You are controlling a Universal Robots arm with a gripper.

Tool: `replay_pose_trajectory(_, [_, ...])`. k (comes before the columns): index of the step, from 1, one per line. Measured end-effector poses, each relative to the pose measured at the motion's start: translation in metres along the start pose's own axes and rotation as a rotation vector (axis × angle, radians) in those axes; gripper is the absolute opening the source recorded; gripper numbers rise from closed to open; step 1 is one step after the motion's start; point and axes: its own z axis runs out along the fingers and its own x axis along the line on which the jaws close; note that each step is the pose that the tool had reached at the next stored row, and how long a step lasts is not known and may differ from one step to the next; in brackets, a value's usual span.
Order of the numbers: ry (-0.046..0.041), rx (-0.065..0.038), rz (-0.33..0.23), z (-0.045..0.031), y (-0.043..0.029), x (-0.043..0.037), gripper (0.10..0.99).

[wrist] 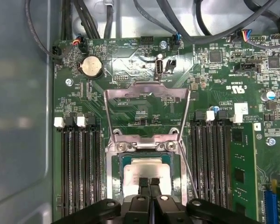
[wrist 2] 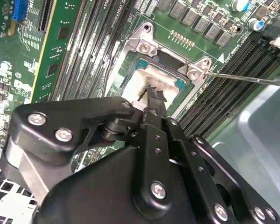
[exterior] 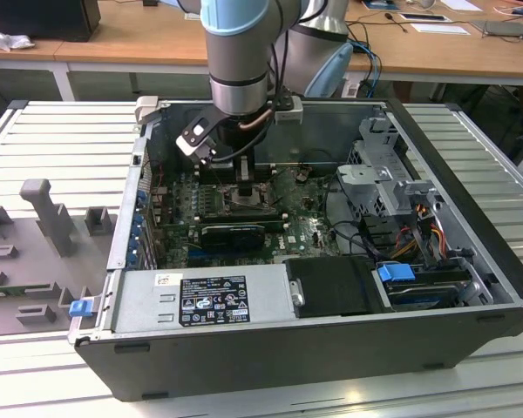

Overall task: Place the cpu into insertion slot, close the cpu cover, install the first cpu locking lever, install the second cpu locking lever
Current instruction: 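Place the cpu into insertion slot, then close the cpu cover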

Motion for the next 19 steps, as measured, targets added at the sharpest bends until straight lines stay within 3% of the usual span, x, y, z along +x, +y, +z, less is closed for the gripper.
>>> replay_pose_trajectory(6, [0.0001, 0.0, 0.0, -0.0062, 0.0005, 0.0001, 0.106])
replay_pose_trajectory(8, [0.0001, 0.002, 0.0, -0.012, 0.0012, 0.0002, 0.106])
replay_pose_trajectory(11, [-0.0004, 0.015, 0.001, -0.0115, 0.0124, 0.0006, 0.106])
replay_pose_trajectory(13, [-0.001, 0.019, 0.001, -0.0125, 0.015, 0.0007, 0.106])
replay_pose_trajectory(19, [-0.0008, 0.023, 0.001, -0.0407, 0.0176, 0.0013, 0.106])
